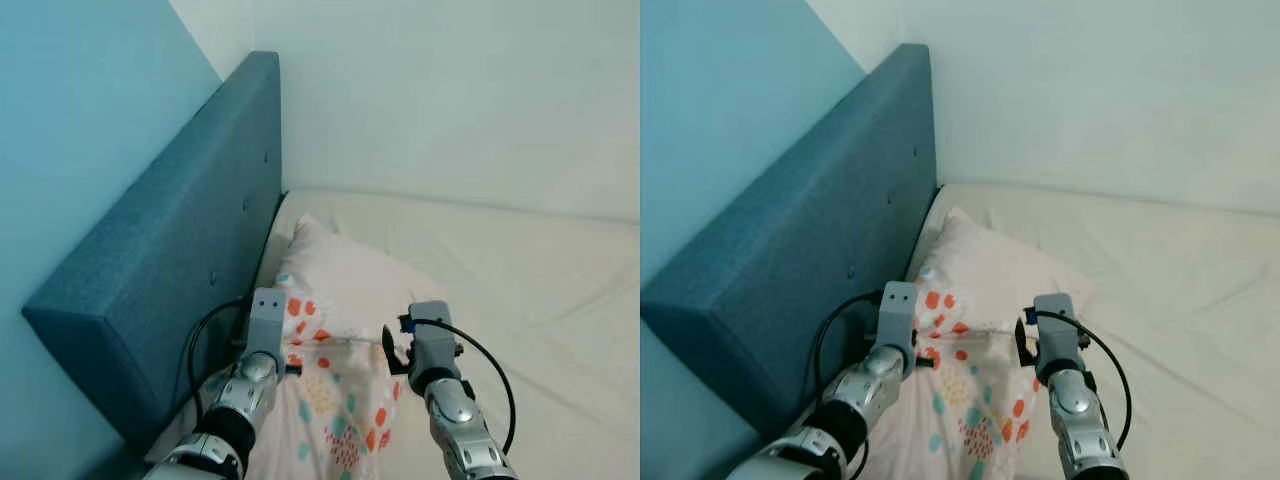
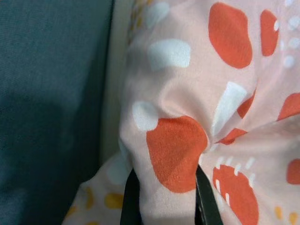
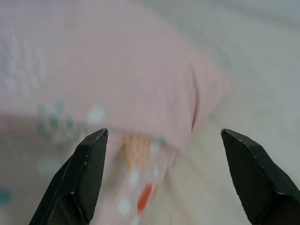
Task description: Clean up the room
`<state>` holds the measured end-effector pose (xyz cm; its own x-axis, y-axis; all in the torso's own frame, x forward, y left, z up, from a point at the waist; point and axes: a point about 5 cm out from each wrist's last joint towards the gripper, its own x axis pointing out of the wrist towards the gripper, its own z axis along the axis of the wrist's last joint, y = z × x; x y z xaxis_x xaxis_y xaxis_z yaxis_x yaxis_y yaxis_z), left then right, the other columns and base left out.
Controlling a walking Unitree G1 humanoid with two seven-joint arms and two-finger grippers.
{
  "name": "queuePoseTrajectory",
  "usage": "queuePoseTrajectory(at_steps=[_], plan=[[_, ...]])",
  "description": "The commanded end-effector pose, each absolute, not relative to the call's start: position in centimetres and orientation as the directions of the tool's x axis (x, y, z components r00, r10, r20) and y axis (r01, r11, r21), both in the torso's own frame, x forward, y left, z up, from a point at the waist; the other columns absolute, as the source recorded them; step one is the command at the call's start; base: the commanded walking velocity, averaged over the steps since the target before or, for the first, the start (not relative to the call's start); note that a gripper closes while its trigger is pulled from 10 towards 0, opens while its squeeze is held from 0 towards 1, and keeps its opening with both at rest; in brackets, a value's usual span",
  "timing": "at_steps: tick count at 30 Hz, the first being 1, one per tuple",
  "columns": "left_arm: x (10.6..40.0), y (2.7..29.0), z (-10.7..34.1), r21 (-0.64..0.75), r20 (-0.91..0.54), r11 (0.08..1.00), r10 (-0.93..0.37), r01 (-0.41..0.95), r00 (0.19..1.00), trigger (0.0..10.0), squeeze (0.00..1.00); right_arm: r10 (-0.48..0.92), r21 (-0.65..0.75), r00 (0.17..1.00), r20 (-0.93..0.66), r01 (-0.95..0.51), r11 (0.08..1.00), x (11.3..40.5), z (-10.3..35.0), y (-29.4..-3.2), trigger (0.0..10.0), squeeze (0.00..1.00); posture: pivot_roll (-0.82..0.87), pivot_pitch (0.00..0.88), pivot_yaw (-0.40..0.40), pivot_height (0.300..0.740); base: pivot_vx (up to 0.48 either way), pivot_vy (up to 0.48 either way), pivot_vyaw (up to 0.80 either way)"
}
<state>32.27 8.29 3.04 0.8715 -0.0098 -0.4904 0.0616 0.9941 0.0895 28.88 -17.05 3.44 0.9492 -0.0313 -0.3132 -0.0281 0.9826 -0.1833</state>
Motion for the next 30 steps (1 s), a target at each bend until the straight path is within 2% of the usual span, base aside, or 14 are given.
queuePoseTrajectory(at_steps=[1,3,5,8,13,16,24,30], plan=[[31.7,9.3,2.2,0.147,-0.496,0.988,0.027,0.054,0.868,10.0,0.0,-0.026,-0.185,0.925,-0.378,-0.048,0.982,28.2,2.3,-17.0,10.0,0.0,-0.03,0.095,-0.041,0.74,0.0,0.0,0.0],[31.7,9.5,2.0,0.161,-0.496,0.986,0.034,0.053,0.868,10.0,0.0,-0.022,-0.186,0.922,-0.386,-0.054,0.981,28.1,2.2,-16.9,10.0,0.0,-0.03,0.096,-0.041,0.74,0.0,0.0,0.0],[31.3,11.4,1.3,0.23,-0.511,0.972,0.088,0.038,0.855,10.0,0.0,-0.026,-0.202,0.907,-0.419,-0.065,0.977,27.8,1.7,-16.8,10.0,0.0,-0.03,0.097,-0.04,0.74,0.0,0.0,0.0],[31.2,11.9,1.2,0.249,-0.515,0.968,0.102,0.034,0.851,10.0,0.0,-0.028,-0.206,0.903,-0.429,-0.067,0.976,27.7,1.6,-16.7,10.0,0.0,-0.03,0.097,-0.04,0.74,0.0,0.0,0.0],[30.3,14.0,0.1,0.34,-0.533,0.935,0.1,0.104,0.84,10.0,0.0,-0.083,-0.228,0.864,-0.497,-0.038,0.973,26.8,0.3,-17.2,10.0,0.0,-0.02,0.097,-0.041,0.74,0.0,0.0,0.0],[29.0,15.2,-1.3,0.361,-0.582,0.908,0.042,0.211,0.812,10.0,0.0,-0.1,-0.211,0.841,-0.531,-0.017,0.977,26.6,-0.3,-17.4,10.0,0.0,-0.02,0.093,-0.04,0.74,0.0,0.0,0.0],[26.8,15.1,-3.0,0.242,-0.635,0.915,-0.101,0.322,0.765,10.0,0.0,-0.073,-0.186,0.85,-0.522,-0.03,0.982,27.1,0.0,-17.0,10.0,0.0,-0.01,0.084,-0.049,0.74,0.0,0.0,0.0],[25.3,14.6,-4.0,0.133,-0.671,0.928,-0.173,0.347,0.721,10.0,0.0,-0.045,-0.193,0.866,-0.498,-0.061,0.979,27.9,0.7,-16.4,10.0,0.0,-0.01,0.081,-0.064,0.74,0.0,0.0,0.0]])
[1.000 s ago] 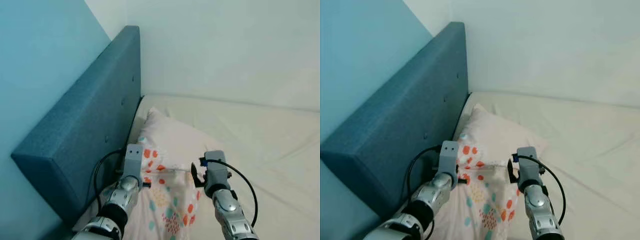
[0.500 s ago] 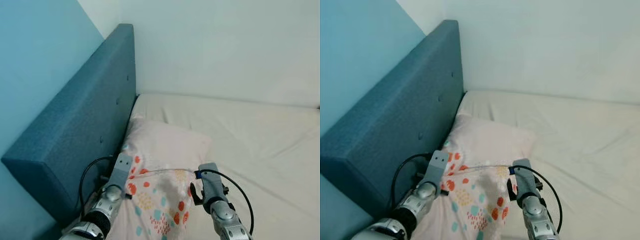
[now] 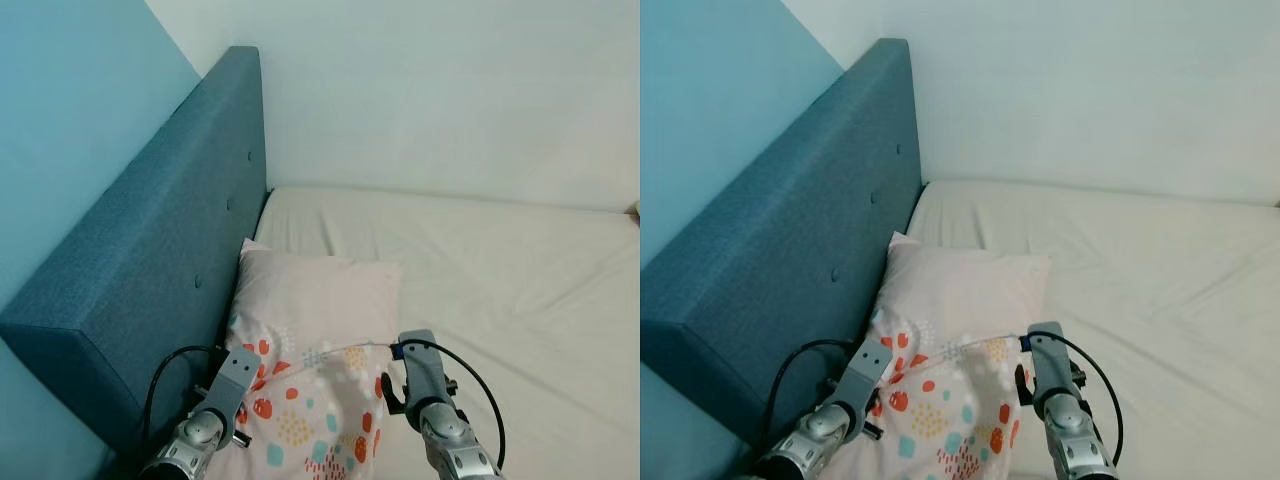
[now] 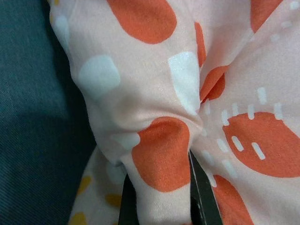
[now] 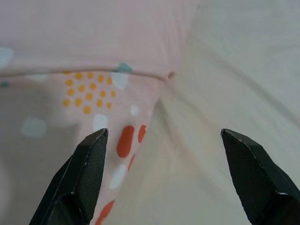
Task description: Clean up the room
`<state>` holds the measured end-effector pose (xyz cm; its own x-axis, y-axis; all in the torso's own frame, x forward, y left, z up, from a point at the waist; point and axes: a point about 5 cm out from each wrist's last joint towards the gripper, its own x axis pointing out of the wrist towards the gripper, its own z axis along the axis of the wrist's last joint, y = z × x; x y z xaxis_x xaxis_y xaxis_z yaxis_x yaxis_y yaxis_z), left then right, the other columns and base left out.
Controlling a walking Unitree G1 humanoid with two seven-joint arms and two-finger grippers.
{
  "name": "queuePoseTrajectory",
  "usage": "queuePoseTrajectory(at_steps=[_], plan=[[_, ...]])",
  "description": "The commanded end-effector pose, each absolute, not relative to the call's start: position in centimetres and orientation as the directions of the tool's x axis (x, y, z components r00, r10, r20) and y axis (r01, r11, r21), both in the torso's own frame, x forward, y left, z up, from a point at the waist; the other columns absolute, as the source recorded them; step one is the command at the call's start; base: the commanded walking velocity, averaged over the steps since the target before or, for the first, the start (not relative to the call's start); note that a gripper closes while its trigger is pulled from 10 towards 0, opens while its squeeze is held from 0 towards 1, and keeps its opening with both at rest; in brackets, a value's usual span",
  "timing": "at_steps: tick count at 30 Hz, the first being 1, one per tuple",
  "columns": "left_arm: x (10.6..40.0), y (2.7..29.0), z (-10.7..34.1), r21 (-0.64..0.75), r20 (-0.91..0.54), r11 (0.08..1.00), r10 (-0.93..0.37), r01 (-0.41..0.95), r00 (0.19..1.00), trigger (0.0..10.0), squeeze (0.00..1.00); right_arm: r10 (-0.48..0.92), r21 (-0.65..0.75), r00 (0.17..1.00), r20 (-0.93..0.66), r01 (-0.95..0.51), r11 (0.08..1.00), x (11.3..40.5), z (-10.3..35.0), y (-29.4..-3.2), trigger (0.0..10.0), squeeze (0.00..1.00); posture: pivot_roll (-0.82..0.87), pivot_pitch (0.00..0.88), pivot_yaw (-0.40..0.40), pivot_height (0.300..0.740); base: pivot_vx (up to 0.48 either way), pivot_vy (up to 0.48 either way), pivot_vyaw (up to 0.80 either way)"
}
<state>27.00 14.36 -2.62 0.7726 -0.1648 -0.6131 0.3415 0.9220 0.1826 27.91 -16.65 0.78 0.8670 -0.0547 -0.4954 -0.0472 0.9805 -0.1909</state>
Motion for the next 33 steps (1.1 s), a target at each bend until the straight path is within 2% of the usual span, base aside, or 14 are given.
queuePoseTrajectory(at_steps=[1,10,14,20,21,22,23,28,29,30,31,33], plan=[[25.0,14.5,-4.3,0.108,-0.684,0.93,-0.187,0.352,0.705,10.0,0.0,-0.032,-0.202,0.872,-0.488,-0.077,0.976,28.2,1.0,-16.3,10.0,0.0,-0.02,0.08,-0.068,0.74,0.0,0.0,0.0],[23.2,14.6,-5.6,0.044,-0.761,0.909,-0.239,0.414,0.603,10.0,0.0,0.004,-0.211,0.887,-0.462,-0.114,0.971,28.9,1.8,-16.0,10.0,0.0,-0.03,0.079,-0.09,0.74,0.0,0.0,0.0],[22.5,15.2,-6.1,0.054,-0.78,0.906,-0.224,0.419,0.585,10.0,0.0,0.014,-0.214,0.888,-0.46,-0.126,0.969,29.1,1.9,-15.9,10.0,0.0,-0.02,0.077,-0.098,0.74,0.0,0.0,0.0],[23.7,16.1,-5.1,0.089,-0.717,0.937,-0.174,0.336,0.675,10.0,0.0,0.028,-0.216,0.888,-0.459,-0.142,0.966,29.3,2.0,-15.8,10.0,0.0,-0.02,0.073,-0.106,0.74,0.0,0.0,0.0],[23.9,16.0,-4.9,0.076,-0.703,0.944,-0.178,0.321,0.689,10.0,0.24,0.03,-0.216,0.888,-0.458,-0.144,0.966,29.4,2.0,-15.8,10.0,0.0,-0.02,0.071,-0.106,0.74,0.0,0.0,0.0],[23.9,16.0,-4.9,0.076,-0.703,0.944,-0.178,0.321,0.689,10.0,0.24,0.03,-0.216,0.888,-0.458,-0.144,0.966,29.4,2.0,-15.8,10.0,0.0,-0.02,0.071,-0.106,0.74,0.0,0.0,0.0],[24.1,15.9,-4.7,0.053,-0.691,0.948,-0.193,0.315,0.696,10.0,1.0,0.032,-0.216,0.889,-0.457,-0.145,0.965,29.4,2.1,-15.7,10.0,0.0,-0.02,0.068,-0.104,0.74,0.0,0.0,0.0],[24.3,15.9,-4.4,0.035,-0.669,0.953,-0.201,0.302,0.715,10.0,1.0,0.034,-0.215,0.891,-0.453,-0.146,0.966,29.5,2.2,-15.6,10.0,0.0,-0.02,0.064,-0.099,0.74,0.0,0.0,0.0],[24.4,15.9,-4.3,0.031,-0.658,0.957,-0.199,0.29,0.726,10.0,0.75,0.034,-0.214,0.892,-0.451,-0.145,0.966,29.6,2.2,-15.7,10.0,0.0,-0.02,0.064,-0.097,0.74,0.0,0.0,0.0],[24.4,15.9,-4.3,0.031,-0.658,0.957,-0.199,0.29,0.726,10.0,0.75,0.034,-0.214,0.892,-0.451,-0.145,0.966,29.6,2.2,-15.7,10.0,0.0,-0.02,0.064,-0.097,0.74,0.0,0.0,0.0],[24.6,16.1,-4.0,0.023,-0.636,0.961,-0.198,0.275,0.746,10.0,0.0,0.033,-0.213,0.894,-0.446,-0.142,0.967,29.6,2.3,-15.7,10.0,0.0,-0.02,0.061,-0.092,0.74,0.0,0.0,0.0],[24.8,16.4,-3.6,0.013,-0.611,0.964,-0.203,0.266,0.765,10.0,0.0,0.031,-0.211,0.896,-0.443,-0.138,0.968,29.6,2.3,-15.7,10.0,0.0,-0.02,0.06,-0.089,0.74,0.0,0.0,0.0]])
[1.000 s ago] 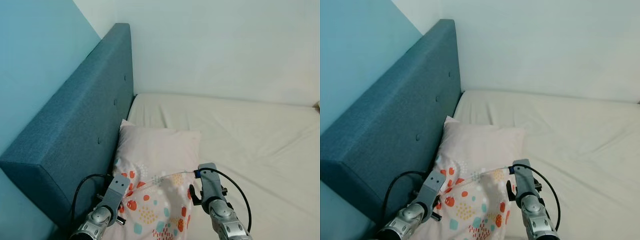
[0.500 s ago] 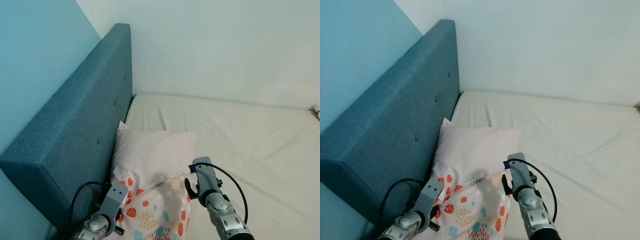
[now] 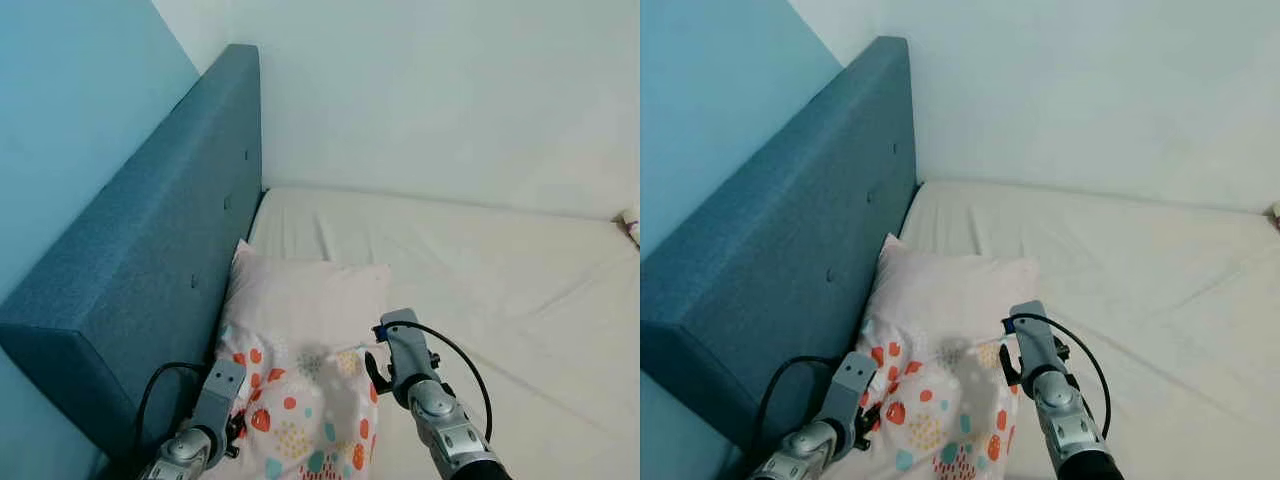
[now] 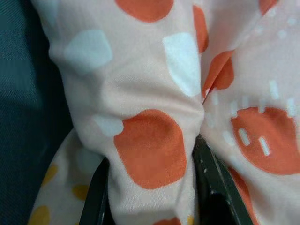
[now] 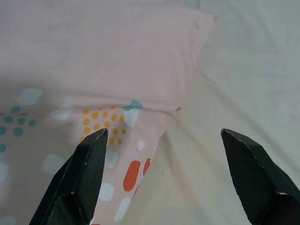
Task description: Clean up the room
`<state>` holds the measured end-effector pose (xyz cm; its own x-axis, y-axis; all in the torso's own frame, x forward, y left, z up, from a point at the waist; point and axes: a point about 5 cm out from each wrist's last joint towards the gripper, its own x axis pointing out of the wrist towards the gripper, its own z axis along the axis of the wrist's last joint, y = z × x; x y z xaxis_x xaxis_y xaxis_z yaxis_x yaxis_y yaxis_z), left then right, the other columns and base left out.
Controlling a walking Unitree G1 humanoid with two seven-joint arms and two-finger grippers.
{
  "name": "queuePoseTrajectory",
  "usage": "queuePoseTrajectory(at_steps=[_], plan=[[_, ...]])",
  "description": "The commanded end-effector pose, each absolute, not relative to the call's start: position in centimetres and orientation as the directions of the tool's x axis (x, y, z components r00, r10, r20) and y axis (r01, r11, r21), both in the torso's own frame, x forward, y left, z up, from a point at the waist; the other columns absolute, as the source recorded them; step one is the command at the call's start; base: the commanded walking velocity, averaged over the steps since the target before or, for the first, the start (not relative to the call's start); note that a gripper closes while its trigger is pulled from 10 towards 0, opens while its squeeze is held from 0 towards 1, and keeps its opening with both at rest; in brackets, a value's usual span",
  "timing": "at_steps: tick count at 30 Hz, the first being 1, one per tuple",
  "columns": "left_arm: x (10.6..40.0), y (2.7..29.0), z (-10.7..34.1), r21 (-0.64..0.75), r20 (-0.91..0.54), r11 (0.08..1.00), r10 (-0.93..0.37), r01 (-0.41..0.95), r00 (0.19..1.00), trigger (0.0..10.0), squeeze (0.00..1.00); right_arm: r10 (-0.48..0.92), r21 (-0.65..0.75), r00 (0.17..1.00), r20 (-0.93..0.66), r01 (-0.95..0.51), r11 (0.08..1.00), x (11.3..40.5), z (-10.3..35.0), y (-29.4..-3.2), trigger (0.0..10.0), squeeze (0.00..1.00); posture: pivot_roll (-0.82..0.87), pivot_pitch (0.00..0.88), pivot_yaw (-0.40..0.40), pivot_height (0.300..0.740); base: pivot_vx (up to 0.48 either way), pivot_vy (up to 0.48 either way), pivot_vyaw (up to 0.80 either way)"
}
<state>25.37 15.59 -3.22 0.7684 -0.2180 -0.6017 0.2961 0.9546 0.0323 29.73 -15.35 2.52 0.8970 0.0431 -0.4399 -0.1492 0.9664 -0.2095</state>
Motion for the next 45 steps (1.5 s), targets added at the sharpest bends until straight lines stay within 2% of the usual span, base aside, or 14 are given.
queuePoseTrajectory(at_steps=[1,8,11,17,22,28,32,37,45], plan=[[24.9,16.6,-3.2,0.004,-0.587,0.963,-0.216,0.27,0.78,10.0,0.0,0.03,-0.209,0.897,-0.441,-0.135,0.969,29.6,2.3,-15.8,10.0,0.0,-0.02,0.057,-0.088,0.74,0.0,0.0,0.0],[24.2,18.0,-1.4,-0.019,-0.494,0.958,-0.258,0.287,0.83,10.0,0.0,0.031,-0.204,0.897,-0.44,-0.133,0.97,29.3,2.2,-15.6,10.0,0.0,-0.01,0.052,-0.087,0.74,0.0,0.0,0.0],[23.7,18.5,0.9,-0.035,-0.363,0.943,-0.321,0.332,0.875,10.0,0.0,0.031,-0.201,0.898,-0.44,-0.132,0.971,29.3,2.2,-15.7,10.0,0.0,0.0,0.05,-0.092,0.74,0.0,0.0,0.0],[23.5,18.6,3.2,-0.026,-0.244,0.932,-0.356,0.361,0.902,10.0,0.0,0.035,-0.198,0.899,-0.436,-0.135,0.971,29.4,2.2,-15.6,10.0,0.0,0.0,0.048,-0.096,0.74,0.0,0.0,0.0],[25.2,17.4,8.0,0.044,-0.025,0.914,-0.402,0.403,0.915,10.0,0.0,0.053,-0.187,0.906,-0.419,-0.143,0.972,29.7,2.5,-15.3,10.0,0.0,0.01,0.04,-0.094,0.74,0.0,0.0,0.0],[25.9,16.4,9.9,0.093,0.019,0.902,-0.426,0.422,0.905,10.0,0.0,0.068,-0.173,0.918,-0.392,-0.147,0.974,29.9,2.9,-15.1,10.0,0.0,0.01,0.038,-0.089,0.74,0.0,0.0,0.0],[27.1,14.8,11.1,0.037,0.04,0.917,-0.399,0.398,0.916,10.0,0.0,0.151,-0.096,0.949,-0.277,-0.184,0.978,30.0,4.4,-14.0,10.0,0.0,0.01,0.033,-0.077,0.74,0.0,0.0,0.0],[27.2,13.4,11.0,0.03,0.043,0.911,-0.413,0.412,0.91,10.0,0.0,0.178,-0.072,0.962,-0.207,-0.196,0.978,29.7,5.2,-13.4,10.0,0.0,0.01,0.025,-0.073,0.74,0.0,0.0,0.0],[27.1,14.1,9.1,0.024,-0.045,0.926,-0.375,0.376,0.926,10.0,0.0,0.148,-0.04,0.974,-0.173,-0.157,0.987,29.1,5.0,-13.5,10.0,0.0,0.02,0.014,-0.071,0.74,0.0,0.0,0.0]])
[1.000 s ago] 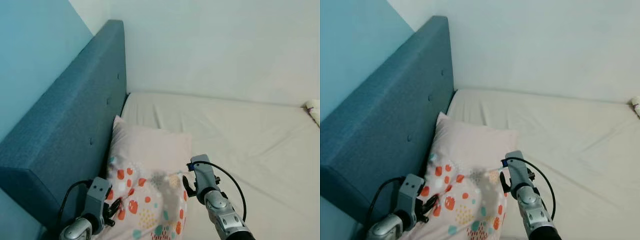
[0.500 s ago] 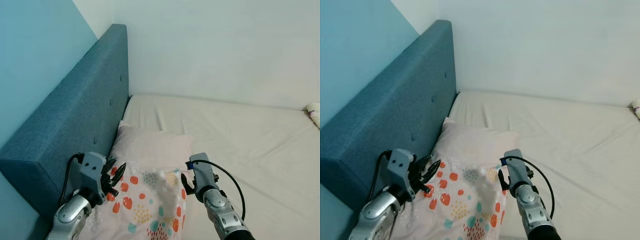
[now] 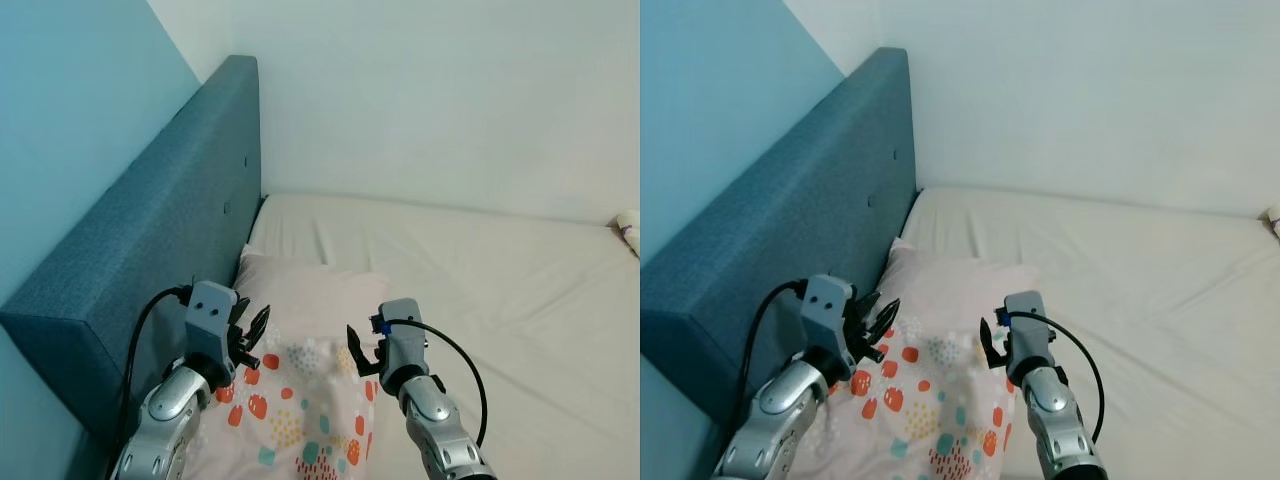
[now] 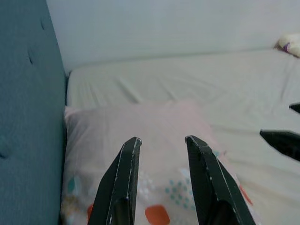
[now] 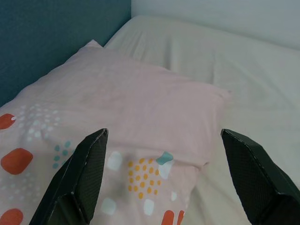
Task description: Clean up the room
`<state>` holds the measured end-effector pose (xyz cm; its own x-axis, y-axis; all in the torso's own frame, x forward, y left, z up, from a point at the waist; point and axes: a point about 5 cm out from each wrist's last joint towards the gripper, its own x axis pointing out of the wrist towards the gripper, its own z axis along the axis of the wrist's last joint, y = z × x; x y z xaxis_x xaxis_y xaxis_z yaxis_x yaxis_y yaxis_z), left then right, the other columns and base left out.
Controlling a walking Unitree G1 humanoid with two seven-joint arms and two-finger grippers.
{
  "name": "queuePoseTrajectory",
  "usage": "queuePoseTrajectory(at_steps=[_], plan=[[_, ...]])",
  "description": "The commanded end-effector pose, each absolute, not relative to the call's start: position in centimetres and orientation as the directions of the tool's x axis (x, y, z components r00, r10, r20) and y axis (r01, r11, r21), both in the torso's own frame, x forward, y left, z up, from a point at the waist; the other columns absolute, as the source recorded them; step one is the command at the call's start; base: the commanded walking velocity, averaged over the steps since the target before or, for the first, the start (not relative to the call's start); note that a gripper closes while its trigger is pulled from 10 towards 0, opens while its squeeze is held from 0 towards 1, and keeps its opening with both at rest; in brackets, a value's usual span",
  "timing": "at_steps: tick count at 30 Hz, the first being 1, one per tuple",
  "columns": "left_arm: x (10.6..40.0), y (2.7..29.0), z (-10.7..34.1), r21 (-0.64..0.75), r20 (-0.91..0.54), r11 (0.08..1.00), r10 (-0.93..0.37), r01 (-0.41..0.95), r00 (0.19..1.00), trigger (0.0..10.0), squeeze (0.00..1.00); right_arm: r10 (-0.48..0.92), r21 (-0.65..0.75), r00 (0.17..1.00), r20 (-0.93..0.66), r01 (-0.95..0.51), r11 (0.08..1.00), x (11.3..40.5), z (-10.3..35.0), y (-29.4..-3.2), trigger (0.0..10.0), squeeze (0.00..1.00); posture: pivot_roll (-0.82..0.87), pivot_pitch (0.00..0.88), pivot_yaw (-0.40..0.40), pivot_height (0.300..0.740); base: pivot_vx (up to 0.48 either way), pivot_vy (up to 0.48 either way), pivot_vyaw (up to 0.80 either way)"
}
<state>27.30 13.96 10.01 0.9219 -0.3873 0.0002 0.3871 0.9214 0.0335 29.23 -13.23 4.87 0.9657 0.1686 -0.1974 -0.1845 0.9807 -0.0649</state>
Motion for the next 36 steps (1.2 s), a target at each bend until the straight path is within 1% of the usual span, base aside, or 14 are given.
queuePoseTrajectory(at_steps=[1,5,15,18,21,23,24,28,36], plan=[[27.2,14.1,9.0,0.022,-0.05,0.929,-0.367,0.369,0.929,10.0,0.0,0.142,-0.036,0.976,-0.165,-0.15,0.988,29.1,5.1,-13.6,10.0,0.0,0.02,0.011,-0.071,0.74,0.0,0.0,0.0],[27.4,14.0,9.0,0.0,-0.055,0.94,-0.34,0.341,0.939,10.0,0.0,0.135,-0.029,0.981,-0.143,-0.14,0.99,28.9,5.3,-13.8,10.0,0.0,0.02,0.006,-0.069,0.74,0.0,0.0,-0.71],[27.4,13.7,8.9,-0.046,-0.061,0.942,-0.335,0.332,0.94,10.0,0.0,0.13,-0.028,0.983,-0.128,-0.134,0.991,28.9,5.6,-14.4,10.0,0.0,0.01,0.002,-0.074,0.74,0.0,0.0,-0.77],[27.5,13.7,8.8,-0.048,-0.064,0.947,-0.322,0.319,0.945,10.0,0.0,0.149,-0.063,0.981,-0.126,-0.158,0.985,28.8,5.7,-14.3,10.0,0.0,0.01,0.006,-0.079,0.74,0.0,0.0,0.0],[27.6,13.9,8.9,-0.056,-0.063,0.958,-0.285,0.282,0.956,10.0,0.0,0.158,-0.057,0.979,-0.126,-0.166,0.984,28.8,5.7,-14.2,10.0,0.0,0.01,0.01,-0.082,0.74,0.0,0.0,0.0],[27.7,14.5,8.8,-0.067,-0.069,0.971,-0.234,0.229,0.97,10.0,0.0,0.167,-0.045,0.978,-0.124,-0.173,0.984,29.0,5.8,-14.1,10.0,0.0,0.01,0.014,-0.087,0.74,0.0,0.0,0.0],[27.7,14.5,8.8,-0.067,-0.069,0.971,-0.234,0.229,0.97,10.0,0.0,0.167,-0.045,0.978,-0.124,-0.173,0.984,29.0,5.8,-14.1,10.0,0.0,0.01,0.014,-0.087,0.74,0.0,0.0,0.0],[27.8,15.4,8.8,-0.076,-0.077,0.984,-0.168,0.163,0.983,10.0,0.0,0.174,-0.046,0.977,-0.124,-0.181,0.982,29.2,6.0,-14.0,10.0,0.0,0.01,0.015,-0.089,0.74,0.0,0.0,0.0],[27.8,15.7,8.7,-0.088,-0.084,0.987,-0.143,0.136,0.986,10.0,0.0,0.176,-0.046,0.977,-0.122,-0.182,0.982,29.4,6.1,-14.0,10.0,0.0,0.01,0.015,-0.089,0.74,0.0,0.0,0.0]])
